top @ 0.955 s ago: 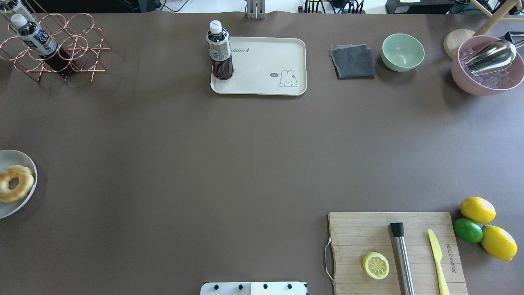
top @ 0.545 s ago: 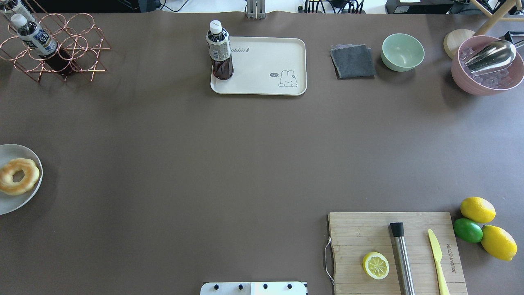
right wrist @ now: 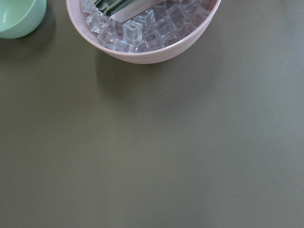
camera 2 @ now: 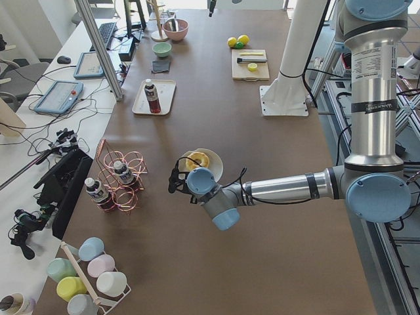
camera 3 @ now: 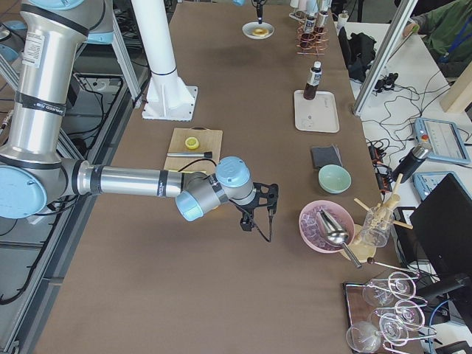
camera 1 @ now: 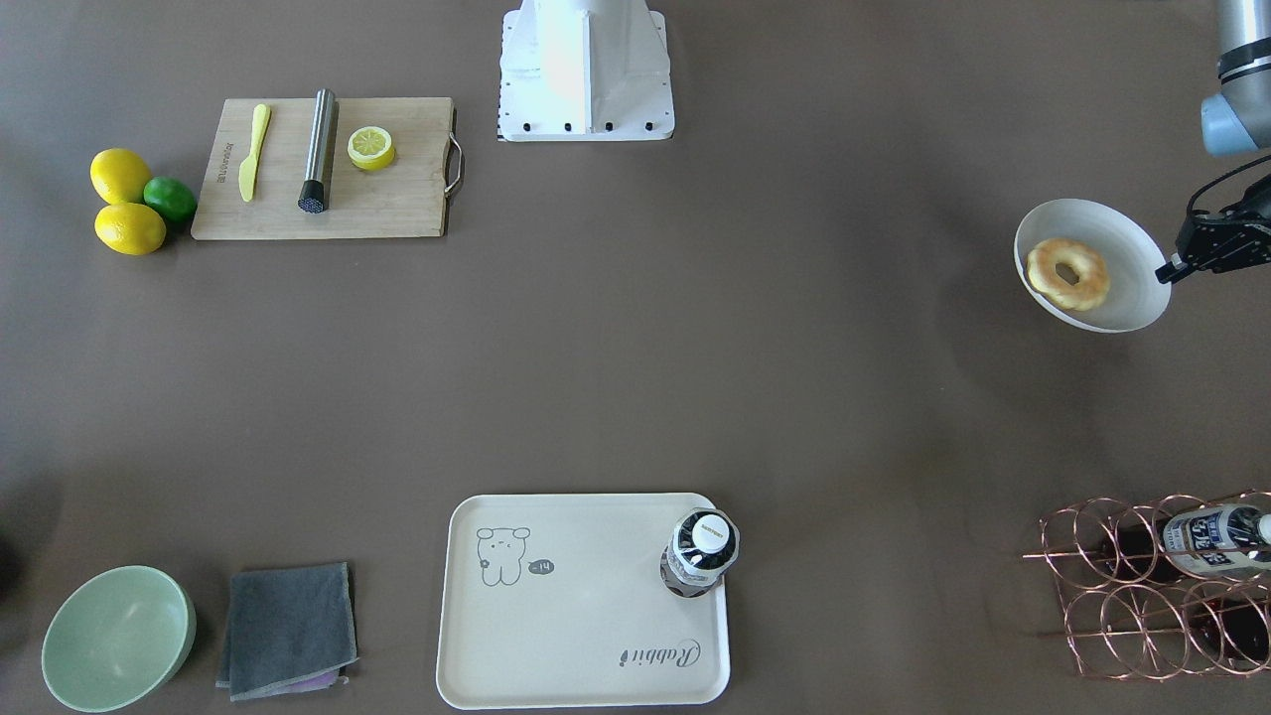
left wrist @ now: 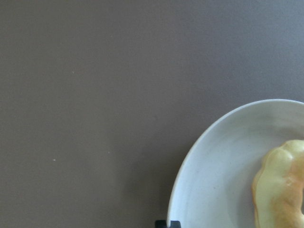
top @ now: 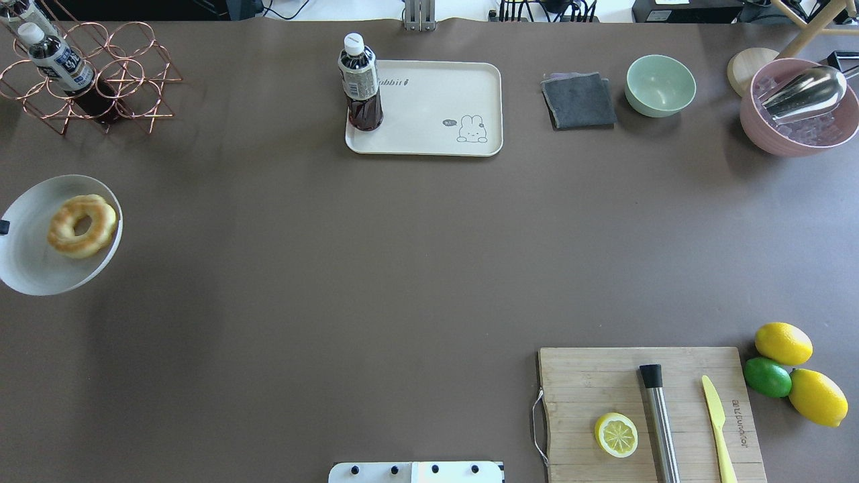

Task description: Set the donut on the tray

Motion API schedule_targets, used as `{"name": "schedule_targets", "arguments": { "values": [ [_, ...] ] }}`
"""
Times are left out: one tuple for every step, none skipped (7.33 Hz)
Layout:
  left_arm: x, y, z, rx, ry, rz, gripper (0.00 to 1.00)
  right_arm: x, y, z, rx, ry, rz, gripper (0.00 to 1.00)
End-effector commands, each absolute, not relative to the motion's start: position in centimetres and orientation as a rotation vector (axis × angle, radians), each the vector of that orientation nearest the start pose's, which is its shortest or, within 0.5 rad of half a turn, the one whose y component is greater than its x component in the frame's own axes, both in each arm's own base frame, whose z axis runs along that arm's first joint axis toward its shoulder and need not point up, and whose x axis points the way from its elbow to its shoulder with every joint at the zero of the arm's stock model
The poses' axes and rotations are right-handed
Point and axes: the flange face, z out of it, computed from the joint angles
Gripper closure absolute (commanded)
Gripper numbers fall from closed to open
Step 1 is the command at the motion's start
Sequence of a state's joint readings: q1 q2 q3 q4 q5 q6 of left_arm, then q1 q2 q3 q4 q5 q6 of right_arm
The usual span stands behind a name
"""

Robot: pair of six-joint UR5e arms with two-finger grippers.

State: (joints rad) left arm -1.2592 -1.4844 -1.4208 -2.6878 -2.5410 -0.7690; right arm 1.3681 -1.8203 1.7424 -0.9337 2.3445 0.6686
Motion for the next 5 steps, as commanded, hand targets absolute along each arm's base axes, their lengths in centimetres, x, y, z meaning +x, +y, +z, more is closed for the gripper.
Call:
{"name": "schedule_targets", "arguments": {
  "values": [
    [16.8,-46.0,53.3,0.197,1.183,-0.031,1.0,-3.9,-41.9,59.4,0.104,-0.975,0.221,0.05],
    [18.9,-46.4,48.4,0.195,1.165,-0.045,1.0,-5.4,-42.4,58.0,0.074,-0.991,0.228,0.05],
    [21.8,-46.3,42.7,0.178,1.14,-0.063,1.0,-7.7,-42.8,55.4,0.042,-1.007,0.232,0.05],
    [26.2,-46.4,37.6,0.177,1.126,-0.092,1.0,-10.4,-43.4,52.8,-0.005,-1.03,0.266,0.05],
    [32.2,-46.2,33.6,0.141,1.11,-0.098,1.0,-13.2,-43.8,51.8,-0.036,-1.033,0.259,0.05]
  ]
}}
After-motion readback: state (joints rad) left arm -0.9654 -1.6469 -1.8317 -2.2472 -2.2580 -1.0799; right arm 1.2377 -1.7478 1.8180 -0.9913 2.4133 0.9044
